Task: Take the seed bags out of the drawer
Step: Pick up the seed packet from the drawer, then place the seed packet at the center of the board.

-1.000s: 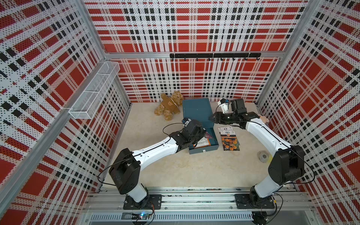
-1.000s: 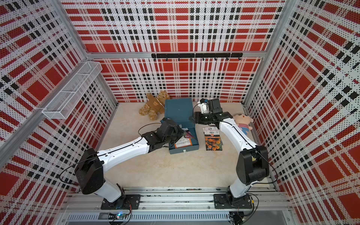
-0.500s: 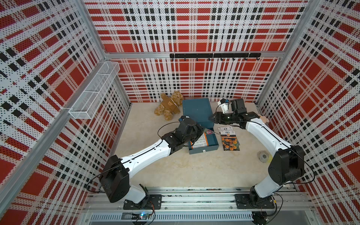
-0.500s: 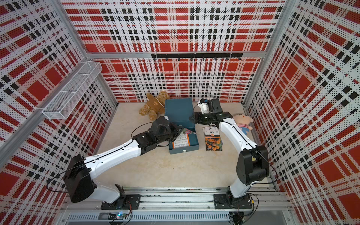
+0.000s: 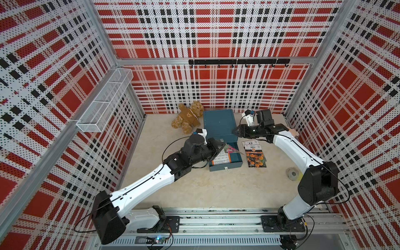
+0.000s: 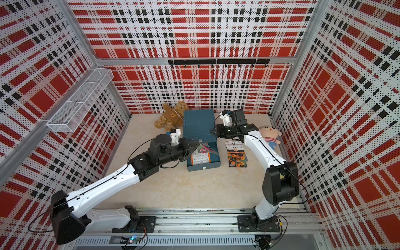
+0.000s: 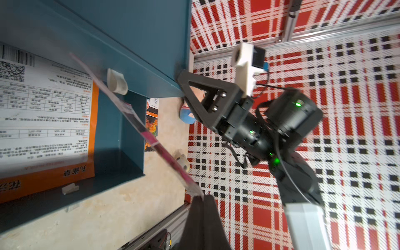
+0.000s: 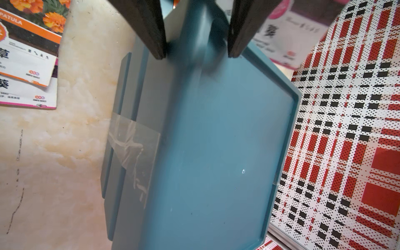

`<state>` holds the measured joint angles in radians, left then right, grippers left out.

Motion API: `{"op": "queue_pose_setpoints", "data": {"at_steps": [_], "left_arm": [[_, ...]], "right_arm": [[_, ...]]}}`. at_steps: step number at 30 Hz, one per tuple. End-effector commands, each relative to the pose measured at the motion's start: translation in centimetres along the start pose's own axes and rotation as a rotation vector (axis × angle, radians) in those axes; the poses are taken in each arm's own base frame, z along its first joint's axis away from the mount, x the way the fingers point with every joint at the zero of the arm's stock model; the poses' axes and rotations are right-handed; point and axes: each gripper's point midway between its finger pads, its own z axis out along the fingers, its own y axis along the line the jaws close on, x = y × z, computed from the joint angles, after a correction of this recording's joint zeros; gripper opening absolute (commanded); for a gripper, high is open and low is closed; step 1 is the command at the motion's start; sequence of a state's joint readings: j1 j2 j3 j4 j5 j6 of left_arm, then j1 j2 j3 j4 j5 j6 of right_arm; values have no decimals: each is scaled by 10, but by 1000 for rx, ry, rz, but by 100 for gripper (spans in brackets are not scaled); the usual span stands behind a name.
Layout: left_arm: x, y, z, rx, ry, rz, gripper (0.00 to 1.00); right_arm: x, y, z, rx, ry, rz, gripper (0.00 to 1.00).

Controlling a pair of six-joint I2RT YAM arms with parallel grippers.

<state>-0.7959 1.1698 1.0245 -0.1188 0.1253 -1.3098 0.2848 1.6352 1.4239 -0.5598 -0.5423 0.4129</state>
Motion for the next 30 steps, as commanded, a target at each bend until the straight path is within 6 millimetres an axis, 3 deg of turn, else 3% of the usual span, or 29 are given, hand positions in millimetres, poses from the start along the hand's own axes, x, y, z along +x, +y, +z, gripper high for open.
{"op": "queue_pose_setpoints", "data": {"at_steps": [1, 7, 10, 16, 21, 27, 30], "left_arm": [[-10, -3, -33, 20, -35, 38, 0], [-50, 10, -89, 4, -199, 21, 0], [-73, 30, -100, -40, -277, 7, 0], [-112, 87, -101, -209, -352, -2, 0], [-139, 142, -89, -354, -332, 2, 0], [-156, 186, -67, -419, -242, 6, 0], [-155, 214, -58, -464, -188, -12, 0]], "right_arm": [[40, -18, 12, 48, 151, 77, 52], [39, -16, 13, 39, 150, 85, 52], [36, -14, 13, 34, 145, 85, 52], [31, -11, 11, 31, 139, 77, 52], [28, -9, 12, 25, 137, 79, 52], [31, -11, 11, 30, 143, 77, 52], [33, -11, 13, 25, 148, 79, 52]]}}
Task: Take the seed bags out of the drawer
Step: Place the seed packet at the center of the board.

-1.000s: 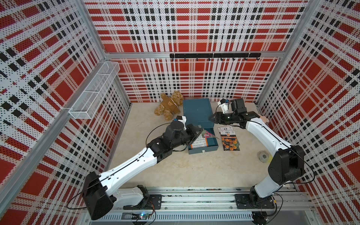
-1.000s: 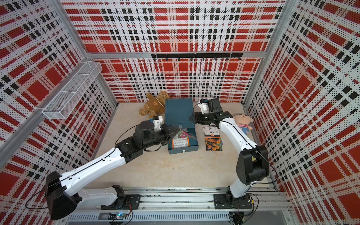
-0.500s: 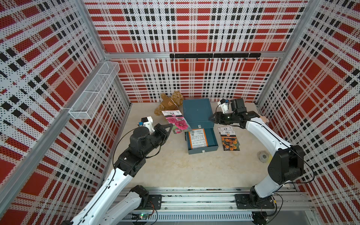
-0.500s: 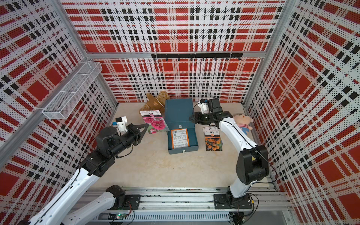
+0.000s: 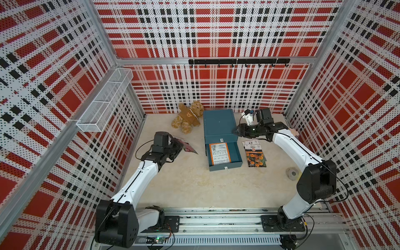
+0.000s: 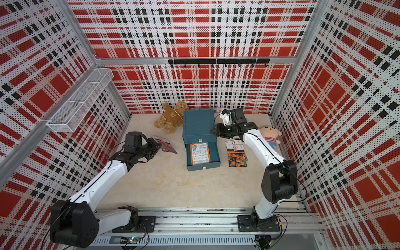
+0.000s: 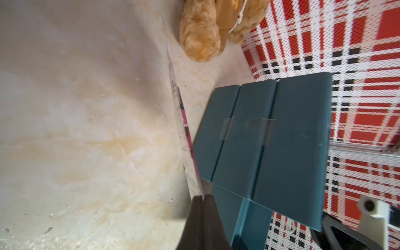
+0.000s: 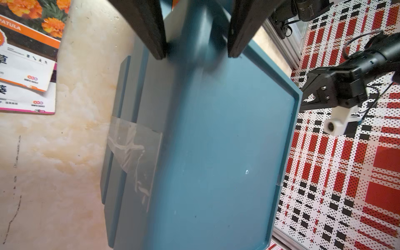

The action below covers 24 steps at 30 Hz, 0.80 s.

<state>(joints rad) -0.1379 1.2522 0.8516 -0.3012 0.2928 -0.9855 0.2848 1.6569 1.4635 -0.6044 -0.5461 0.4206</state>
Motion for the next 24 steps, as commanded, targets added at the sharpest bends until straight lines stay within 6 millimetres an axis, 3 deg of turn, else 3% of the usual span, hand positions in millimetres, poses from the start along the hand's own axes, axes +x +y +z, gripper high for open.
{"op": "queue_pose_setpoints", "data": {"at_steps": [1, 6, 15, 16, 21, 24], "left_arm": [[6, 11, 16, 8, 67, 65, 0], [12, 49, 33, -93, 112, 45, 0], [13, 109, 29, -317, 110, 29, 0], [12, 112, 29, -337, 106, 30, 3], [6, 123, 22, -424, 85, 59, 35], [-3, 119, 12, -452, 44, 71, 47]], "right_arm": [[33, -13, 12, 23, 124, 59, 52], [34, -11, 12, 17, 125, 59, 52], [35, -11, 12, 10, 124, 63, 53], [35, -11, 13, 11, 125, 64, 53], [34, -10, 12, 9, 124, 59, 53], [34, -10, 12, 9, 124, 60, 53]]}}
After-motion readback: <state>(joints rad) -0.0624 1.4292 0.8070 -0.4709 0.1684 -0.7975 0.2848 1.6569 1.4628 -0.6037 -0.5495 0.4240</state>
